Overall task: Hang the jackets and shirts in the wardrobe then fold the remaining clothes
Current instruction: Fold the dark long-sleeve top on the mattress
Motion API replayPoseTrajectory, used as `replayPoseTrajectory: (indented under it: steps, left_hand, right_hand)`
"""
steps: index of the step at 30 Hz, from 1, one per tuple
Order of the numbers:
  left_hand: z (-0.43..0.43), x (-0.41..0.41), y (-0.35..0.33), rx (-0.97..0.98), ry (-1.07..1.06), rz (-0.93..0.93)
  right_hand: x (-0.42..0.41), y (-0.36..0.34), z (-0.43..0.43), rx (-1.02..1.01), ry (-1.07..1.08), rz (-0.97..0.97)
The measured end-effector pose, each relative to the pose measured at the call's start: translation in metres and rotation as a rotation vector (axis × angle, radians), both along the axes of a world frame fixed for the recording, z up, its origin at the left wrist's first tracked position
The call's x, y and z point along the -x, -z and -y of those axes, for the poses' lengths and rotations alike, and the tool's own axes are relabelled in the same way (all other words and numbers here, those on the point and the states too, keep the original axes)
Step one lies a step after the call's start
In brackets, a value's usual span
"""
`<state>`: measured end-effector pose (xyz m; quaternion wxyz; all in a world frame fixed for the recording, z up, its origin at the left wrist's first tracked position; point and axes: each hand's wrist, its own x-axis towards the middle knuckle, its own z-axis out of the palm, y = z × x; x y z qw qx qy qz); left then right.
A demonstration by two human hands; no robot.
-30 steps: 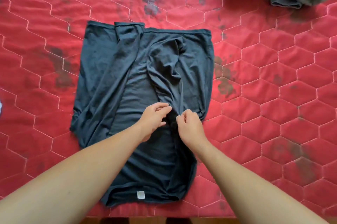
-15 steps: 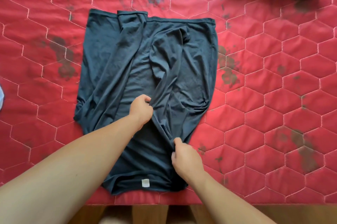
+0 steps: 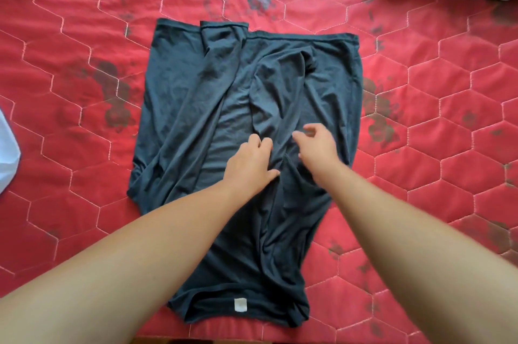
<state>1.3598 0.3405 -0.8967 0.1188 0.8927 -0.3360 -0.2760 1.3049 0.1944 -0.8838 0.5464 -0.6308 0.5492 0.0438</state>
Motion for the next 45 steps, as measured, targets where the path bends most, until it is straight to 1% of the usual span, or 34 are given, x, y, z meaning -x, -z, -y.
replayPoseTrajectory:
  steps: [2,3,4,5,7,8,9,10,12,13,14,15,16,17,18,19,21,22,24,25,26,27,29,30,31,32,33,35,36,38,40,41,43,45]
  left_hand:
    - [0.001,-0.004,0.006,0.000,-0.016,-0.001]
    - [0.000,-0.007,0.008,0.014,-0.021,-0.003]
    - [-0.003,-0.011,0.009,0.029,-0.026,-0.021]
    - [-0.005,-0.015,0.009,0.042,-0.041,-0.059]
    - [-0.010,-0.025,0.005,0.079,-0.122,-0.169]
    - [-0.012,-0.032,0.000,0.103,-0.201,-0.214]
    - [-0.015,-0.040,-0.004,0.143,-0.307,-0.236]
    - [-0.017,-0.050,-0.007,0.194,-0.436,-0.245]
    - [-0.024,-0.073,-0.009,0.283,-0.719,-0.272]
    - [-0.028,-0.085,-0.009,0.309,-0.838,-0.287]
    - [-0.031,-0.096,-0.008,0.333,-0.932,-0.285]
    - [-0.032,-0.106,-0.006,0.351,-0.992,-0.265]
    - [-0.031,-0.115,-0.005,0.374,-1.014,-0.232]
    - [-0.029,-0.122,-0.003,0.396,-0.989,-0.194]
    - [-0.027,-0.128,0.000,0.416,-0.903,-0.131]
    - [-0.026,-0.135,0.004,0.421,-0.758,-0.050]
    - [-0.023,-0.146,0.011,0.320,-0.403,0.092]
    - [-0.022,-0.151,0.013,0.238,-0.251,0.138]
    - [-0.020,-0.159,0.015,0.098,-0.053,0.217]
    - [-0.019,-0.163,0.014,0.075,-0.027,0.250]
    - [-0.018,-0.167,0.012,0.094,-0.054,0.258]
    - [-0.017,-0.172,0.010,0.144,-0.127,0.234]
    - [-0.016,-0.183,0.007,0.232,-0.312,0.133]
    - [-0.017,-0.188,0.007,0.236,-0.357,0.088]
    - [-0.018,-0.191,0.007,0.225,-0.370,0.043]
    - [-0.019,-0.193,0.007,0.214,-0.377,-0.020]
    - [-0.019,-0.194,0.008,0.214,-0.403,-0.089]
    - [-0.017,-0.197,0.009,0.232,-0.501,-0.186]
    - [-0.015,-0.200,0.010,0.243,-0.552,-0.205]
    - [-0.011,-0.205,0.013,0.280,-0.654,-0.226]
    - [-0.008,-0.209,0.013,0.348,-0.712,-0.269]
    - [-0.007,-0.210,0.011,0.384,-0.703,-0.305]
    - [-0.003,-0.210,0.004,0.450,-0.639,-0.389]
    - [0.007,-0.212,-0.002,0.495,-0.590,-0.479]
  right_hand:
    - [-0.034,0.000,0.015,-0.236,0.098,0.050]
    - [-0.048,-0.002,0.018,-0.320,0.120,0.052]
    - [-0.061,-0.003,0.019,-0.358,0.133,0.037]
    - [-0.072,-0.007,0.017,-0.355,0.132,0.020]
    - [-0.095,-0.006,0.004,-0.240,0.088,0.051]
    - [-0.106,-0.009,-0.005,-0.146,0.014,0.102]
    - [-0.117,-0.014,-0.018,-0.059,-0.118,0.173]
    - [-0.128,-0.017,-0.029,0.015,-0.304,0.224]
    - [-0.142,-0.027,-0.050,0.104,-0.701,0.187]
    - [-0.144,-0.029,-0.055,0.165,-0.833,0.147]
    - [-0.144,-0.027,-0.054,0.240,-0.897,0.112]
    - [-0.140,-0.024,-0.050,0.336,-0.898,0.095]
    - [-0.134,-0.019,-0.044,0.448,-0.845,0.081]
    - [-0.129,-0.013,-0.036,0.543,-0.767,0.065]
    - [-0.125,-0.008,-0.029,0.593,-0.697,0.034]
    - [-0.125,0.000,-0.022,0.598,-0.656,-0.025]
    - [-0.130,0.010,-0.012,0.539,-0.664,-0.160]
    - [-0.133,0.013,-0.008,0.532,-0.702,-0.186]
    - [-0.145,0.011,-0.004,0.549,-0.742,-0.164]
    - [-0.153,0.010,-0.003,0.545,-0.714,-0.121]
    - [-0.162,0.006,-0.005,0.506,-0.642,-0.073]
    - [-0.174,0.000,-0.009,0.425,-0.543,-0.006]
    - [-0.203,-0.018,-0.013,0.147,-0.306,0.228]
    - [-0.215,-0.027,-0.015,-0.021,-0.211,0.332]
    - [-0.223,-0.033,-0.016,-0.149,-0.154,0.401]
    - [-0.226,-0.039,-0.017,-0.188,-0.165,0.404]
    - [-0.226,-0.040,-0.017,-0.133,-0.208,0.354]
    - [-0.212,-0.027,-0.014,0.041,-0.293,0.157]
    - [-0.203,-0.018,-0.015,0.025,-0.292,0.050]
    - [-0.188,-0.003,-0.020,-0.097,-0.238,-0.082]
    - [-0.181,0.005,-0.021,-0.092,-0.259,-0.089]
    - [-0.180,0.006,-0.020,-0.073,-0.267,-0.065]
    - [-0.179,0.006,-0.014,-0.047,-0.230,0.007]
    - [-0.176,0.002,-0.003,-0.109,-0.168,0.094]
